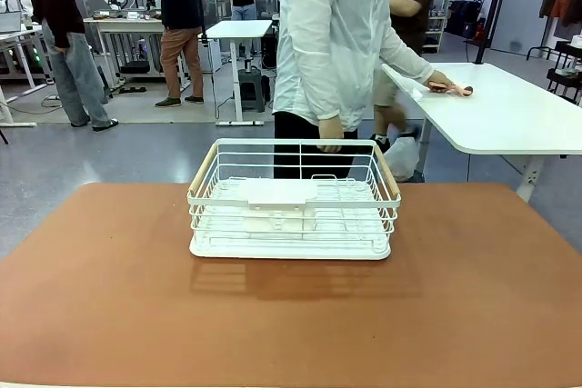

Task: Clean the table.
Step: Pick up the Lint Roller when the human hands it over.

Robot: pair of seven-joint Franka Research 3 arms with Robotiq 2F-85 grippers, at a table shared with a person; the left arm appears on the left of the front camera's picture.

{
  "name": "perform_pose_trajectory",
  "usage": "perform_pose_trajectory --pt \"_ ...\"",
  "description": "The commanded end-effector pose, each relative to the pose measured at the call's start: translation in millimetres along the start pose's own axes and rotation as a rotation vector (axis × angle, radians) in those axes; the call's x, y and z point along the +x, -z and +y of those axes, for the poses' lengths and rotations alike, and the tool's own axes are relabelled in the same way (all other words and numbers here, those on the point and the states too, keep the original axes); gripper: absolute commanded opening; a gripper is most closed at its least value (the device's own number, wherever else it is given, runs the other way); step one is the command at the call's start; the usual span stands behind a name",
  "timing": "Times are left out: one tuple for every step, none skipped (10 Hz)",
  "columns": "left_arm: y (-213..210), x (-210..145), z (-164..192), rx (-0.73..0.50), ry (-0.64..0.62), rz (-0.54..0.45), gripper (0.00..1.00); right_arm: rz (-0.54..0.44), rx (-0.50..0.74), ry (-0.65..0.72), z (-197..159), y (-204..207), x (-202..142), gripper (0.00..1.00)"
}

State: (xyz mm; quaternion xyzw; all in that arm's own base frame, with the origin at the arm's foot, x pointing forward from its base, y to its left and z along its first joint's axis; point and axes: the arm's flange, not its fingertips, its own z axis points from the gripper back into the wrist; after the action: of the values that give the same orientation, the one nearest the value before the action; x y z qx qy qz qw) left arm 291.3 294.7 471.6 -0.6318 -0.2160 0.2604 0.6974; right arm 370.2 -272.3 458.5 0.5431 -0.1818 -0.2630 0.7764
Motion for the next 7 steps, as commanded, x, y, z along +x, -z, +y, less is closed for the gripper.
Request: perform_pose_trajectory --pt "-3.7 -0.1 -0.8 -0.014 0.007 0.009 1.00 -0.002 0.017 -0.010 2.2 -0.7 -1.6 1.00" --pt "-3.7 -0.1 -0.8 -0.014 0.007 0.009 1.00 -0.002 0.017 -0.010 2.2 -0.7 -1.6 1.00" --pt "-3.7 -0.1 -0.8 -0.014 0.007 0.009 1.00 -0.002 0.017 -0.010 2.2 -0.7 -1.6 1.00" --pt "-3.7 -0.1 -0.8 -0.014 0.007 0.009 1.00 -0.002 0.017 -0.010 2.2 -0.7 -1.6 1.00" --pt "-3.7 -0.1 -0.8 -0.014 0.007 0.009 1.00 -0.002 0.017 -0.010 2.2 -0.7 -1.6 1.00" --pt "-3.7 -0.1 -0.8 -0.014 0.007 0.009 1.00 -0.002 0.017 -0.010 2.2 -0.7 -1.6 1.00" --pt "-3.7 -0.1 -0.8 -0.014 0.007 0.009 1.00 -0.002 0.017 -0.010 2.2 -0.7 -1.6 1.00"
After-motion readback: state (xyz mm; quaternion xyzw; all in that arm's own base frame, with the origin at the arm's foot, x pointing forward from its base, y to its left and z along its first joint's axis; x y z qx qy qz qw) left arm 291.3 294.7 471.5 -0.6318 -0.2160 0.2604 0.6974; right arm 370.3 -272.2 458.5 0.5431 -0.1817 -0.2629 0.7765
